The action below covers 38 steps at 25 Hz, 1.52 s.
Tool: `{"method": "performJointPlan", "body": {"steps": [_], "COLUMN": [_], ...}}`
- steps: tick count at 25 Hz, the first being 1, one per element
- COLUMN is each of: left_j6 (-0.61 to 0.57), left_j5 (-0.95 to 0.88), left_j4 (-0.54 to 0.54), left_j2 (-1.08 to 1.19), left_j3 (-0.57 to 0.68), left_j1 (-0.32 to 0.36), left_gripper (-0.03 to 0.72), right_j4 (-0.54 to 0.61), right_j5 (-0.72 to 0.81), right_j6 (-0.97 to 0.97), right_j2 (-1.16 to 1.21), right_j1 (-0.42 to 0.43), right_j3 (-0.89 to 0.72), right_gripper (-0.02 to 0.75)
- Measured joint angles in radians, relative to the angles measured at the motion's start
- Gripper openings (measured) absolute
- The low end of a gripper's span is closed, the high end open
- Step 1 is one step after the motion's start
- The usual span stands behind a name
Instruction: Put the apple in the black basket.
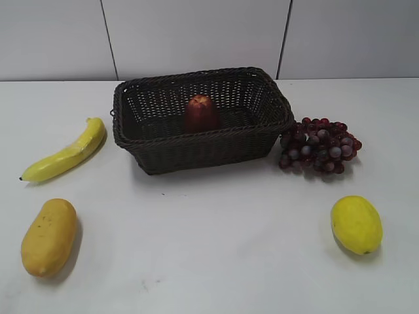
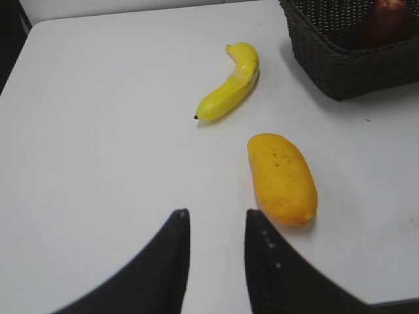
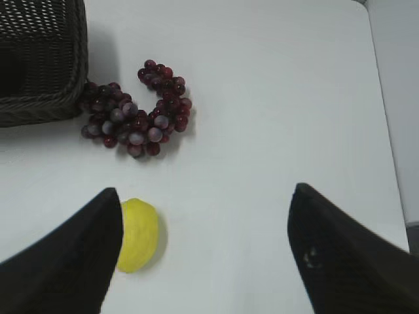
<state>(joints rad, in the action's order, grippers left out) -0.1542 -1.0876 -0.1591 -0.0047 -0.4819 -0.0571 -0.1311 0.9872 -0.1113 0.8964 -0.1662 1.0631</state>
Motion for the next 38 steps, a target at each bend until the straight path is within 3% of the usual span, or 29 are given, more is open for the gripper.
{"method": "performJointPlan", "body": {"steps": [7, 14, 21, 38], "left_j6": [0.000, 0.000, 0.000, 0.000], "left_j5": [0.000, 0.000, 0.000, 0.000], "left_j4": [0.000, 0.000, 0.000, 0.000], "left_j2": [0.000, 0.000, 0.000, 0.000], "left_j3": [0.000, 0.000, 0.000, 0.000], "left_j1": [0.000, 0.000, 0.000, 0.000], "left_gripper": [0.222, 0.222, 0.222, 0.222], "right_j4": [0.005, 0.016, 0.148, 0.147], "right_j5": [-0.019, 0.090, 0.070, 0.049], "right_j6": [-0.007, 0.043, 0.169, 0.175], "right_j2": [-0.508, -0.806, -0.846, -0.849], "right_j1": [0.000, 0.000, 0.000, 0.000], "right_j3": [-0.304, -0.453, -0.555, -0.567], "right_gripper": [0.593, 0.592, 0.592, 0.592]}}
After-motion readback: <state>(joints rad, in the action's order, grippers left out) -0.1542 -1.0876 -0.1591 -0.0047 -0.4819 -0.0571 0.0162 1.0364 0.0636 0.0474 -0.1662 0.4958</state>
